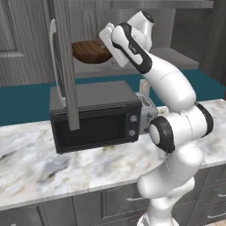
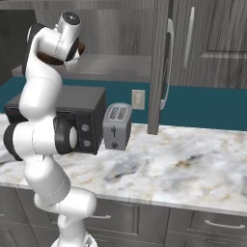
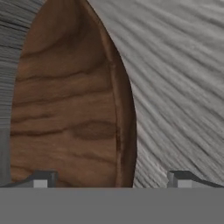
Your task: Pick up the bowls from the cabinet and place each bowl in front of a stool on the dining counter.
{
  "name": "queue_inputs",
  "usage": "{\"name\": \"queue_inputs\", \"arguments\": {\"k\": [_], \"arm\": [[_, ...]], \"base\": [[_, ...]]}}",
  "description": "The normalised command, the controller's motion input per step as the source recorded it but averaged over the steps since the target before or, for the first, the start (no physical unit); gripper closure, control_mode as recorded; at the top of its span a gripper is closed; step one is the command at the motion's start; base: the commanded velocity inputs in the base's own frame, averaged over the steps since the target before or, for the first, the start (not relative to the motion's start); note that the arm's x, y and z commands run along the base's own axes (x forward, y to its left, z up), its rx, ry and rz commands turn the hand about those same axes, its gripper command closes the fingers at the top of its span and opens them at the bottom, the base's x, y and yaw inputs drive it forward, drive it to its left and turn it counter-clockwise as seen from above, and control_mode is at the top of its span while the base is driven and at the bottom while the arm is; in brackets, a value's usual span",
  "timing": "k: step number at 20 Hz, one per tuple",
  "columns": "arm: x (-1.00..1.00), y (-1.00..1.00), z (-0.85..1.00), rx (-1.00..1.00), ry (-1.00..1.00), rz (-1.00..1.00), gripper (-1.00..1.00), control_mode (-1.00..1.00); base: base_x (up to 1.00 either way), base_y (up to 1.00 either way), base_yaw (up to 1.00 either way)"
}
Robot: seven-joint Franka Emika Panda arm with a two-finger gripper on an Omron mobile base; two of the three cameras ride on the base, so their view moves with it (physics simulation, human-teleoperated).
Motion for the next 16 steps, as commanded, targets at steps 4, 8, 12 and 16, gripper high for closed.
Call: {"name": "queue_inputs", "arguments": {"k": [4,8,12,16], "arm": [[0.00,0.00,0.00,0.00,0.01,0.00,-1.00,-1.00],[0.00,0.00,0.00,0.00,0.00,0.00,-1.00,-1.00],[0.00,0.00,0.00,0.00,0.00,0.00,-1.00,-1.00],[0.00,0.00,0.00,0.00,0.00,0.00,1.00,-1.00]], "base": [[0.00,0.00,0.00],[0.00,0.00,0.00],[0.00,0.00,0.00],[0.00,0.00,0.00]]}}
